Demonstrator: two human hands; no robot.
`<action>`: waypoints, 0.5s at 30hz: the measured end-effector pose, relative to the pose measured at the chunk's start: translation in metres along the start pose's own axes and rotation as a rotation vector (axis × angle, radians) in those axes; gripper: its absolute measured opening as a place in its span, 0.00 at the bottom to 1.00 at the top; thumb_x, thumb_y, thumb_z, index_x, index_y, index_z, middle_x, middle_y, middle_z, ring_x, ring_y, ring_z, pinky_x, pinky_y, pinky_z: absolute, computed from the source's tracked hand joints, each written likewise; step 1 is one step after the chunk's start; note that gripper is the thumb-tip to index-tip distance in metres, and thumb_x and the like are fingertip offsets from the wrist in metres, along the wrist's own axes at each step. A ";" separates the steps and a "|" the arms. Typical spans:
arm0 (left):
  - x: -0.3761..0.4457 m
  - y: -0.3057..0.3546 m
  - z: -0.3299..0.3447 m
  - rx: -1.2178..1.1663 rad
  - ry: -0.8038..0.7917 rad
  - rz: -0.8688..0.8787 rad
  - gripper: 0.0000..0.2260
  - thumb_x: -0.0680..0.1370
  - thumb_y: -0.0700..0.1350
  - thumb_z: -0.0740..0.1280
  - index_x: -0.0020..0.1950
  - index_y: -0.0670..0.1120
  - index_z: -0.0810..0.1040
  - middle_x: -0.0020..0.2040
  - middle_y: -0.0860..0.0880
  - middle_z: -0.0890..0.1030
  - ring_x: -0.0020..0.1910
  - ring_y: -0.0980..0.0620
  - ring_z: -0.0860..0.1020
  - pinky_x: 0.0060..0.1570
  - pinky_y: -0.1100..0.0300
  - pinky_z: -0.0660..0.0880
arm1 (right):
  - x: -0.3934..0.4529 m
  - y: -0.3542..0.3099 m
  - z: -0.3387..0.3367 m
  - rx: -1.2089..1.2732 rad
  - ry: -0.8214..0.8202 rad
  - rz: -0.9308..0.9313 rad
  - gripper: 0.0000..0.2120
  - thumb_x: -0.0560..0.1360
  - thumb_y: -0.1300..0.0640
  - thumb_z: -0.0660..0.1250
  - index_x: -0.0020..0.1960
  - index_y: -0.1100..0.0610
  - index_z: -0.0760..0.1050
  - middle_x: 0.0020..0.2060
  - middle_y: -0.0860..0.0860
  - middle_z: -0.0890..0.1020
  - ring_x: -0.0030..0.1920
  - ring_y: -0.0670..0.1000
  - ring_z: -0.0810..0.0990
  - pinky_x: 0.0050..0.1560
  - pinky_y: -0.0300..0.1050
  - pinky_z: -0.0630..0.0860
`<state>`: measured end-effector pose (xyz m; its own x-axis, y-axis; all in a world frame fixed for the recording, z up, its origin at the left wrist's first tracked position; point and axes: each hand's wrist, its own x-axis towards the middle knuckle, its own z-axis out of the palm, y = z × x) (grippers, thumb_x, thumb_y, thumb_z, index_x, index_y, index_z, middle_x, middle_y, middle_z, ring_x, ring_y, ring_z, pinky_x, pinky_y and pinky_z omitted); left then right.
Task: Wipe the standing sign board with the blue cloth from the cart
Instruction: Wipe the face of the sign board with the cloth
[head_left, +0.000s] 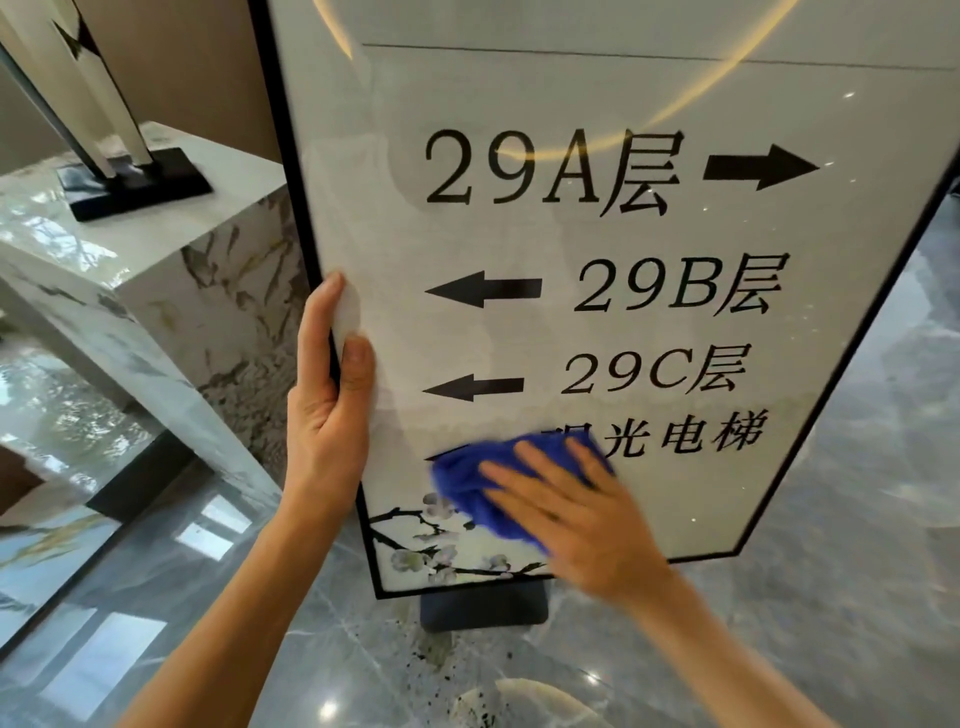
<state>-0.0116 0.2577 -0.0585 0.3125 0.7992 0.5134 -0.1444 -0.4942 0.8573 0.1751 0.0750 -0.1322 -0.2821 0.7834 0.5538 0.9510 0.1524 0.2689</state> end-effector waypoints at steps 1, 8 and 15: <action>0.000 0.000 0.000 0.001 -0.003 0.002 0.18 0.84 0.59 0.58 0.73 0.71 0.62 0.72 0.71 0.67 0.67 0.65 0.72 0.64 0.66 0.73 | -0.009 0.016 -0.008 -0.007 0.016 0.054 0.27 0.78 0.60 0.63 0.76 0.51 0.62 0.77 0.46 0.66 0.81 0.50 0.56 0.80 0.58 0.51; -0.011 -0.010 0.003 0.050 0.023 0.024 0.19 0.85 0.56 0.58 0.75 0.68 0.61 0.73 0.70 0.67 0.66 0.68 0.71 0.61 0.74 0.69 | -0.070 0.120 -0.056 0.026 0.178 0.612 0.25 0.83 0.57 0.57 0.80 0.53 0.60 0.80 0.52 0.61 0.81 0.58 0.55 0.79 0.65 0.50; -0.050 -0.031 0.005 0.137 -0.008 0.069 0.22 0.86 0.39 0.54 0.76 0.59 0.58 0.68 0.77 0.67 0.63 0.80 0.67 0.54 0.87 0.59 | -0.066 0.091 -0.032 0.231 0.389 0.870 0.25 0.84 0.59 0.56 0.80 0.54 0.58 0.80 0.59 0.60 0.81 0.62 0.50 0.78 0.71 0.47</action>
<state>-0.0180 0.2311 -0.1114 0.3135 0.7593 0.5703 -0.0360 -0.5906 0.8062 0.2761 0.0181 -0.1189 0.5467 0.4313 0.7177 0.8363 -0.2379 -0.4941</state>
